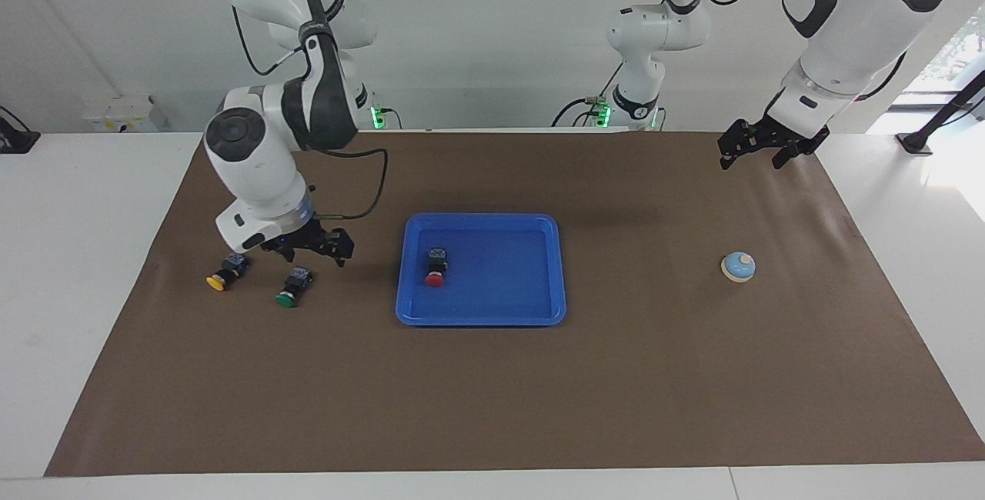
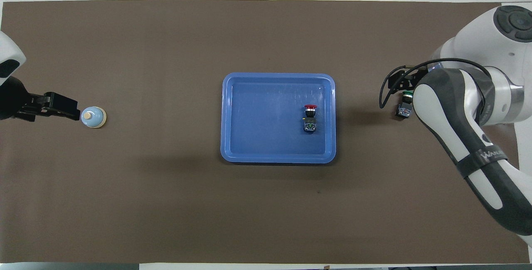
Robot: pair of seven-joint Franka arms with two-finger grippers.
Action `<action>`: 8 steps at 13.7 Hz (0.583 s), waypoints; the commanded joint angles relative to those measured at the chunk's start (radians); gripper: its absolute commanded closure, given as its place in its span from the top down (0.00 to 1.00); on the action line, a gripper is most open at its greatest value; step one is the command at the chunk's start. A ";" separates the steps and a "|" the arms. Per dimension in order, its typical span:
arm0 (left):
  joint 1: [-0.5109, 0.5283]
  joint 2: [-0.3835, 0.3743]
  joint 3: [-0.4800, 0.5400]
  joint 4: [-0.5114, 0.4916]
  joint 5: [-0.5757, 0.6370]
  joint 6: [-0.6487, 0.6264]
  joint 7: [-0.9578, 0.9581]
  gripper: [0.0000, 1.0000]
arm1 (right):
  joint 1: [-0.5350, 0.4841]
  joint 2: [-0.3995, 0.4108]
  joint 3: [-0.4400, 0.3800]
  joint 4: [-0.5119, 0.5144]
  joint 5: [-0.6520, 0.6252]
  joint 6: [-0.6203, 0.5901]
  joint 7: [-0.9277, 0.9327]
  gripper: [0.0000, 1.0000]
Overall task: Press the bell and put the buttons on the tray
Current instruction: 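Grasp the green-capped button with the right gripper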
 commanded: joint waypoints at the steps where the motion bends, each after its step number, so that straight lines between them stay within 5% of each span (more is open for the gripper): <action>1: 0.006 -0.013 -0.001 -0.007 -0.012 -0.013 -0.007 1.00 | -0.040 -0.066 0.009 -0.194 -0.007 0.179 -0.005 1.00; 4: 0.006 -0.013 -0.001 -0.007 -0.012 -0.013 -0.007 1.00 | -0.071 -0.054 0.010 -0.318 -0.007 0.388 -0.025 1.00; 8: 0.006 -0.013 -0.002 -0.007 -0.012 -0.013 -0.007 1.00 | -0.072 -0.006 0.010 -0.340 -0.007 0.494 -0.025 1.00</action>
